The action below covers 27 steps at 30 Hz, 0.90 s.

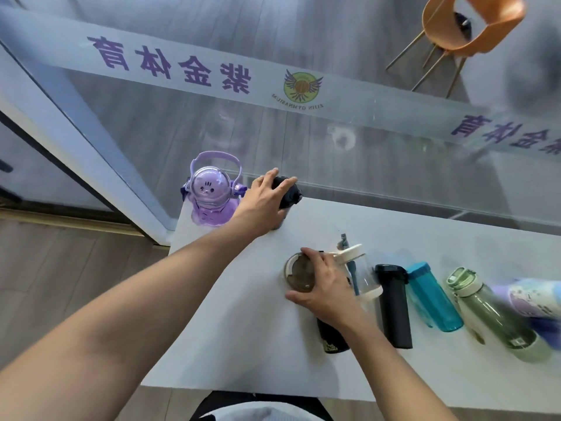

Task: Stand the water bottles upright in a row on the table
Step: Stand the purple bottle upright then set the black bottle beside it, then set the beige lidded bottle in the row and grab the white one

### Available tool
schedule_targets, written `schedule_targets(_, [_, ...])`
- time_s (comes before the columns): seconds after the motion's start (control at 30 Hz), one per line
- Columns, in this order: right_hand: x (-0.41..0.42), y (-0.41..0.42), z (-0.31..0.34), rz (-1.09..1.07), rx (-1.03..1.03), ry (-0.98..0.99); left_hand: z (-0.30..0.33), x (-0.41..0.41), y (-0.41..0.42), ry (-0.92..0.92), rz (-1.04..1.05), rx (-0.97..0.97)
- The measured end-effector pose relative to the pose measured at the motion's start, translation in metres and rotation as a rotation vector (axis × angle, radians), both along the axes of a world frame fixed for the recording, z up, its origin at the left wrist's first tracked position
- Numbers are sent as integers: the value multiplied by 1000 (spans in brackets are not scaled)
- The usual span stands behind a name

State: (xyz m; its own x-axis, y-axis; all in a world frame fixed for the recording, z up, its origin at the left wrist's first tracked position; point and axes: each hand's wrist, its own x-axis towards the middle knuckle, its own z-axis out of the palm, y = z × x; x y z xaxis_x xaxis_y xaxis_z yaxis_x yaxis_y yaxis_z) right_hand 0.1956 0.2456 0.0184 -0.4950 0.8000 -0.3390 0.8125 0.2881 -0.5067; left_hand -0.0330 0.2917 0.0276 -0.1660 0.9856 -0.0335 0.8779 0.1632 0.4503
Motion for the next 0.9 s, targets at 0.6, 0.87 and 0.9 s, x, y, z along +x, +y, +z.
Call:
schedule_targets(0.6, [-25,80,7,-213,75,171,-9,0,0,-96,44,67])
schedule_targets(0.87, [-20,125,4,-248,77,125,-17,1,3,-117,47,65])
schedule_targets(0.9, [-19,127,3,-249,77,125,-17,1,3,-120,50,69])
